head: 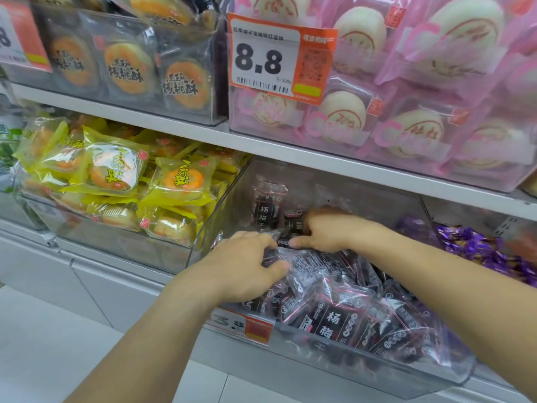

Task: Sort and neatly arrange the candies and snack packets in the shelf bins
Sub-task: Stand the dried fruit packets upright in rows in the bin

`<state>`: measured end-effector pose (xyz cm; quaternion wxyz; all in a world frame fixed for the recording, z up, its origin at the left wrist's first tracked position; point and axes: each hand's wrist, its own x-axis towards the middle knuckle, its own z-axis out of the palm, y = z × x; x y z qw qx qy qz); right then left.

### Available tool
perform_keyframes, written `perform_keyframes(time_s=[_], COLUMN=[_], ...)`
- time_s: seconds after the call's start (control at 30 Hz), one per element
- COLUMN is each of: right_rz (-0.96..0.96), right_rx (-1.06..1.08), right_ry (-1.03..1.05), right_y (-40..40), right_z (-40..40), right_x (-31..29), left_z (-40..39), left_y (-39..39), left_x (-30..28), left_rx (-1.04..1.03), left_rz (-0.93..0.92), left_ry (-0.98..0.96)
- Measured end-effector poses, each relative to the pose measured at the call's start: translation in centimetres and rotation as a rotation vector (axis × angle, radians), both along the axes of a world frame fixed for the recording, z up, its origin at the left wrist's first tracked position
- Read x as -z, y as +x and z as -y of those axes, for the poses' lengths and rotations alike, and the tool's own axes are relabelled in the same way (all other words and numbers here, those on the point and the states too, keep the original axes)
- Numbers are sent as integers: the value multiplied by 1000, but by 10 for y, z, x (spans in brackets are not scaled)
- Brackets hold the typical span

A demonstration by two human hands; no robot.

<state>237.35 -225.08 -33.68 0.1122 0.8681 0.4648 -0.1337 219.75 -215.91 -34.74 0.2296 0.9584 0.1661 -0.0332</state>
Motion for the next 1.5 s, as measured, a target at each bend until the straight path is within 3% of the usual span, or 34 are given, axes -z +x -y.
perform_keyframes(time_s=[0.17,0.4,0.5,0.63,0.8,0.93,1.2,1.33,1.4,1.47,1.5], right_rz=[23,-89,-200,-552,-831,-799,-991,-1279,-1383,-1432,-1420], right_rx=[22,188,310,526,637,704,797,876,793,641,558], right_ry=[-40,128,331,771,947,1023,1638,1669,1542,1360,1279], right_y=[-8,-10,-10,-4,-3,2,-17,-29,-35,-44,-49], right_z=[-3,9,16,24,22,24,49,64,72,79,80], right_x=[-7,-19,-25,-22,-27,-22,-20,-21,-27,-34,-37], left_z=[0,-5,-5,-1,4,4,9,20,25,24,22], left_y=[-6,-14,-14,-15,-13,-11,-8,-6,-9,-15,-20], left_x=[-3,4,8,13,17,18,13,1,-12,-22,-25], left_rx=[-8,2,-10,-21,-57,-109,-176,-262,-355,-381,-327], left_rz=[28,103,149,210,269,308,473,699,796,741,629], left_ry=[-12,0,-5,41,85,65,-28,-181,-419,-760,-856])
